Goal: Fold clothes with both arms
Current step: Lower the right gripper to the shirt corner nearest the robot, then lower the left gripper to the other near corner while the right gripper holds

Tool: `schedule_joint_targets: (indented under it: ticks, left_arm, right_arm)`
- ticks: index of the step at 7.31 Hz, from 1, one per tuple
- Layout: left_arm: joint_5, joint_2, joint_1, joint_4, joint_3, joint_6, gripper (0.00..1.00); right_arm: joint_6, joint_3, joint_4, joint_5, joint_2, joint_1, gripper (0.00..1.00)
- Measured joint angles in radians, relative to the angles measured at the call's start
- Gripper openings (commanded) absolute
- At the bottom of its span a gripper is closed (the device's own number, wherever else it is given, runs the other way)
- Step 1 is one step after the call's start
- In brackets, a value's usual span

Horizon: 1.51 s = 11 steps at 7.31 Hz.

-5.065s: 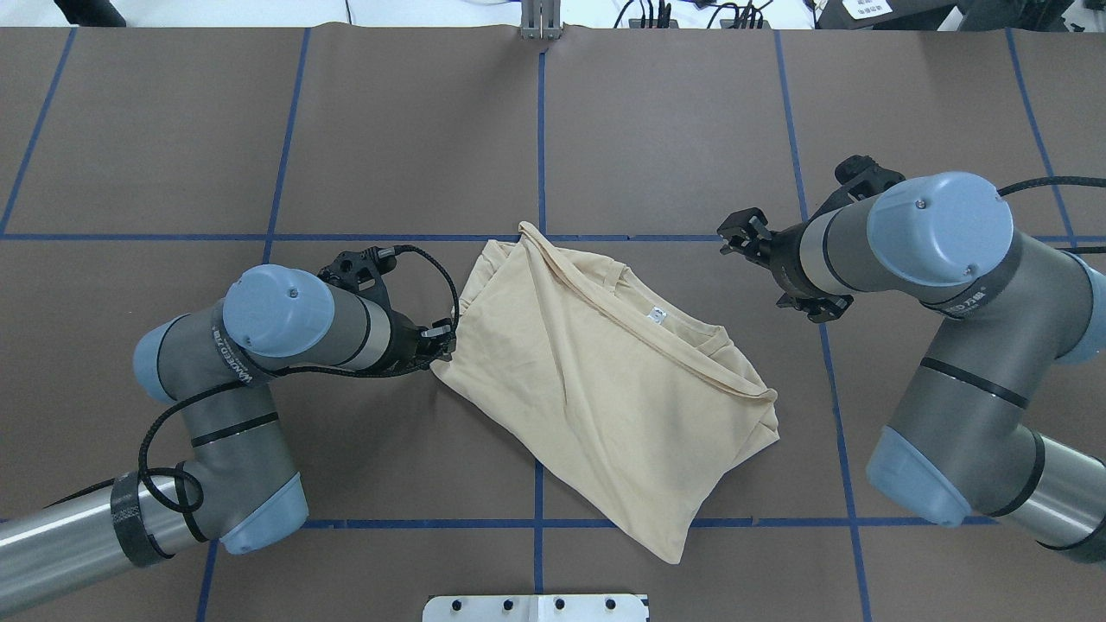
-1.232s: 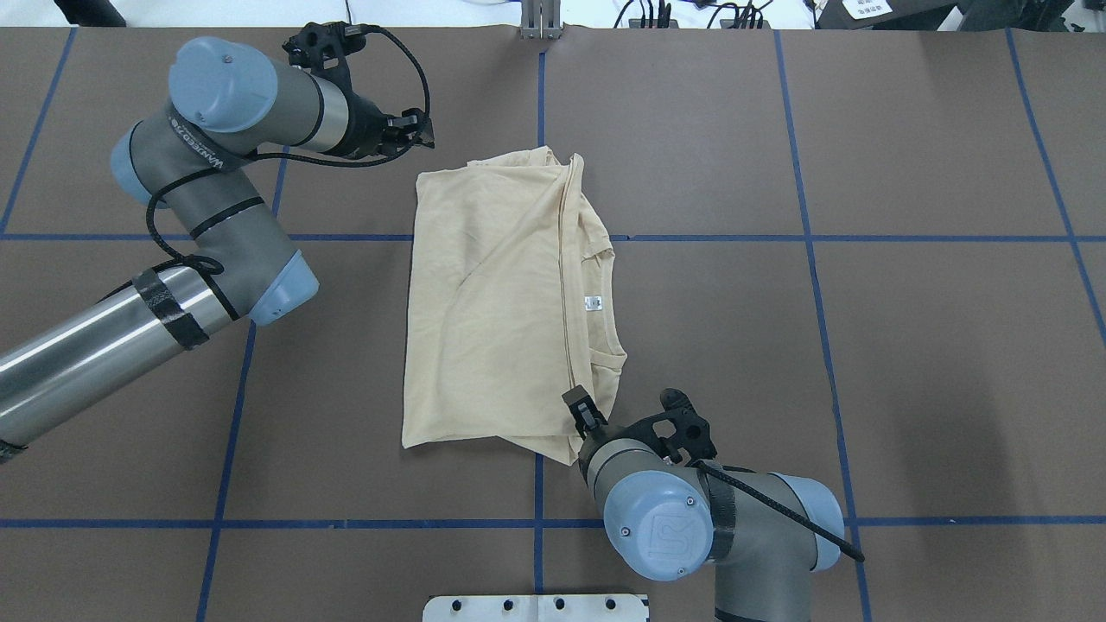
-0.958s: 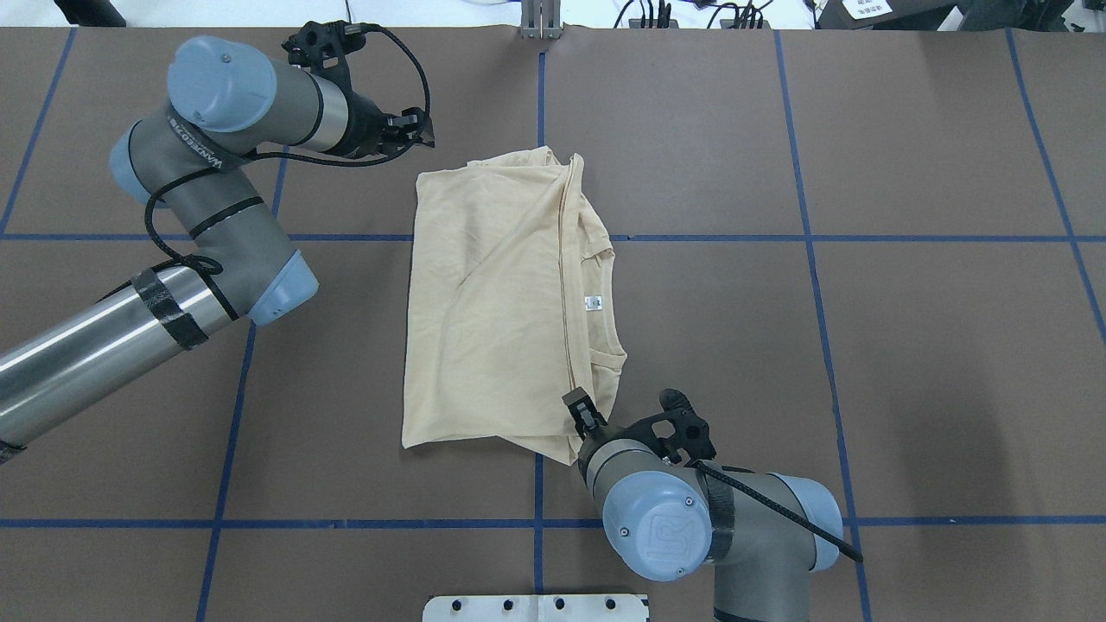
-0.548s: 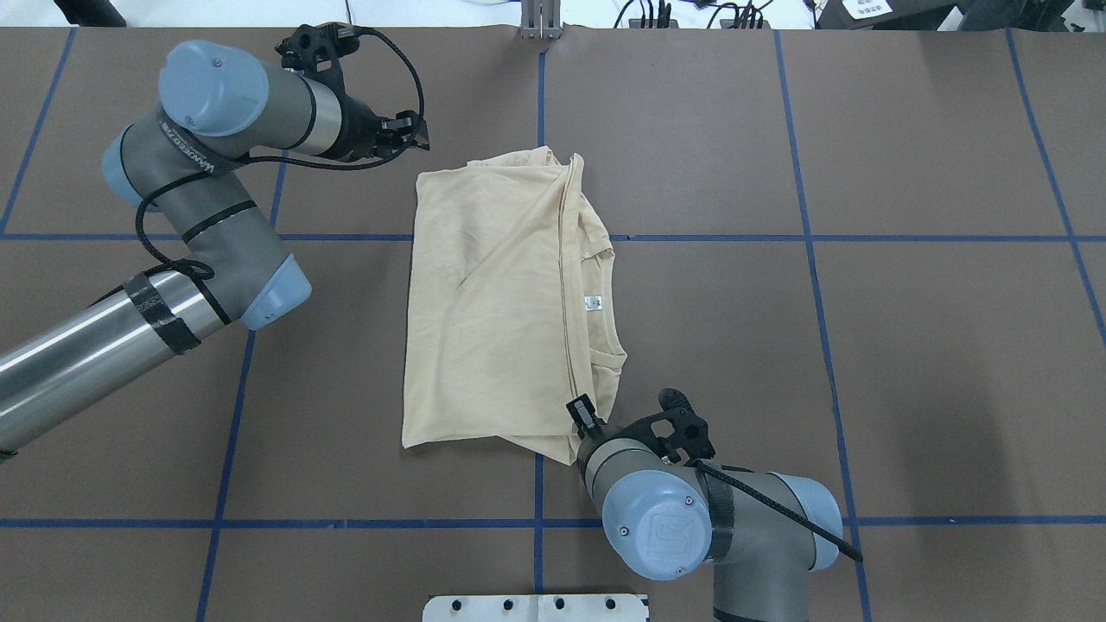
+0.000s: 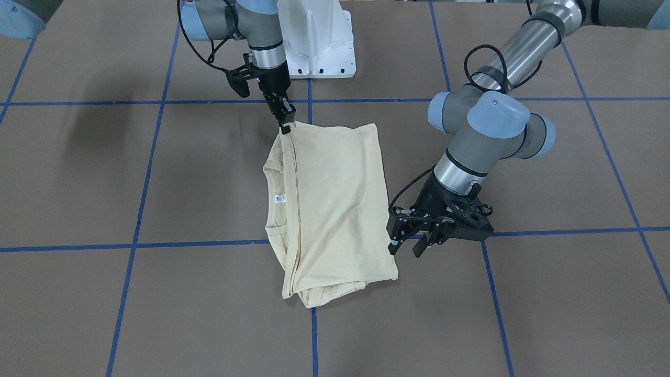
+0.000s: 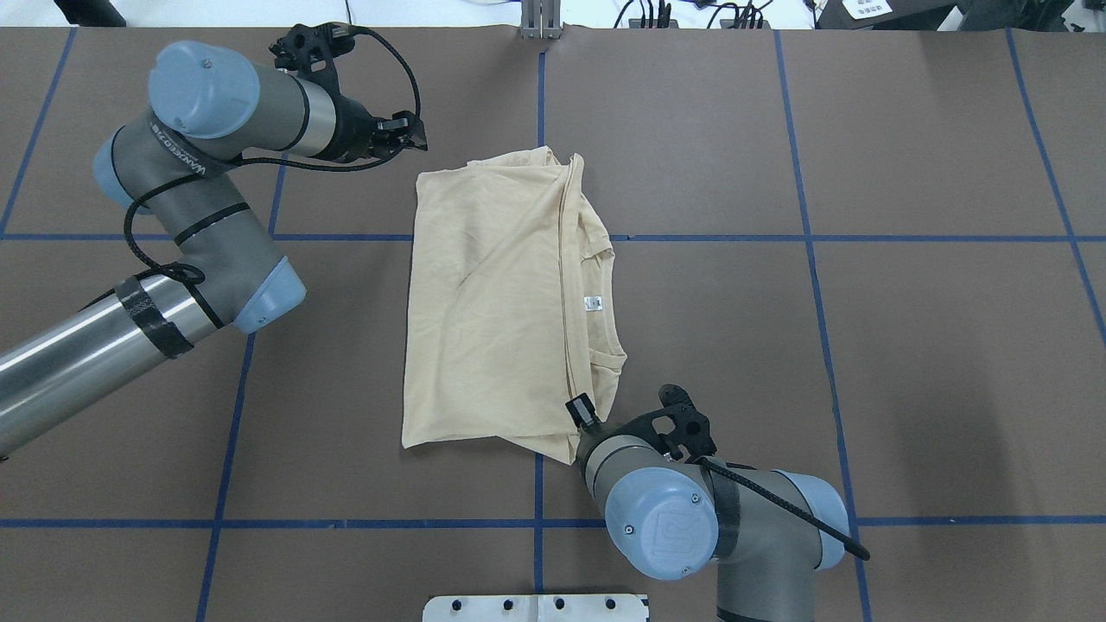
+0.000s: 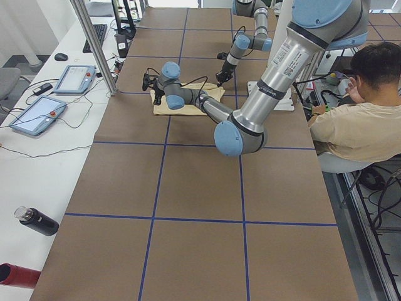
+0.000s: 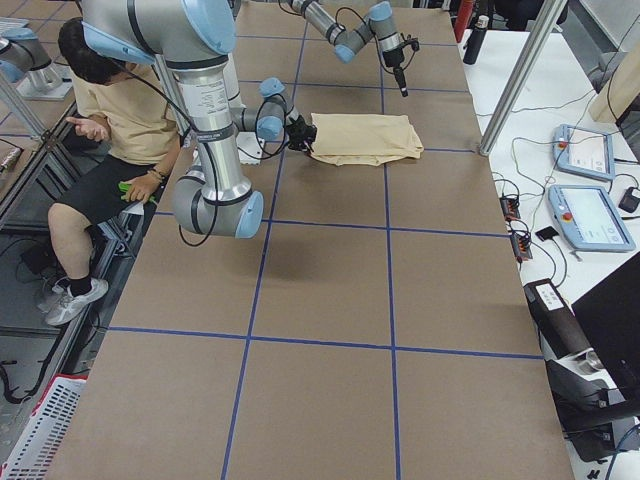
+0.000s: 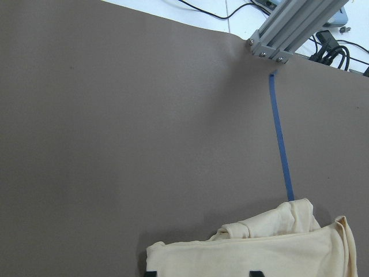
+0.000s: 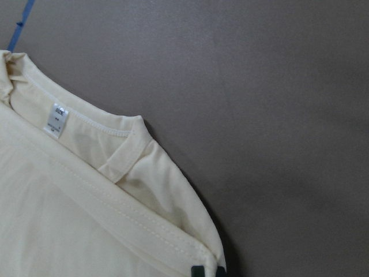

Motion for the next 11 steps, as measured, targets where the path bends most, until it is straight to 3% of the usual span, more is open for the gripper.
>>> schedule_joint_targets:
  ticks: [3, 4, 6, 8, 11]
  left_arm:
    - [0.006, 0.125, 0.026, 0.061, -0.197, -0.148, 0.66]
    - [0.009, 0.184, 0.064, 0.067, -0.281, -0.252, 0.73]
    - [0.096, 0.263, 0.200, 0.074, -0.404, -0.426, 0.74]
    - [0.189, 0.301, 0.341, 0.075, -0.452, -0.577, 0.77]
    - [0.272, 0.362, 0.466, 0.075, -0.490, -0.708, 0.75]
  right_arm:
    - [-0.004, 0.053, -0.009, 0.003, -0.024, -0.002, 0.00]
    - [-0.003, 0.067, -0.011, 0.002, -0.032, -0.018, 0.00]
    - [-0.002, 0.081, -0.011, -0.001, -0.043, -0.041, 0.00]
    - [-0.003, 0.102, -0.012, -0.001, -0.059, -0.044, 0.00]
    - [-0.004, 0.118, -0.012, 0.002, -0.073, -0.046, 0.00]
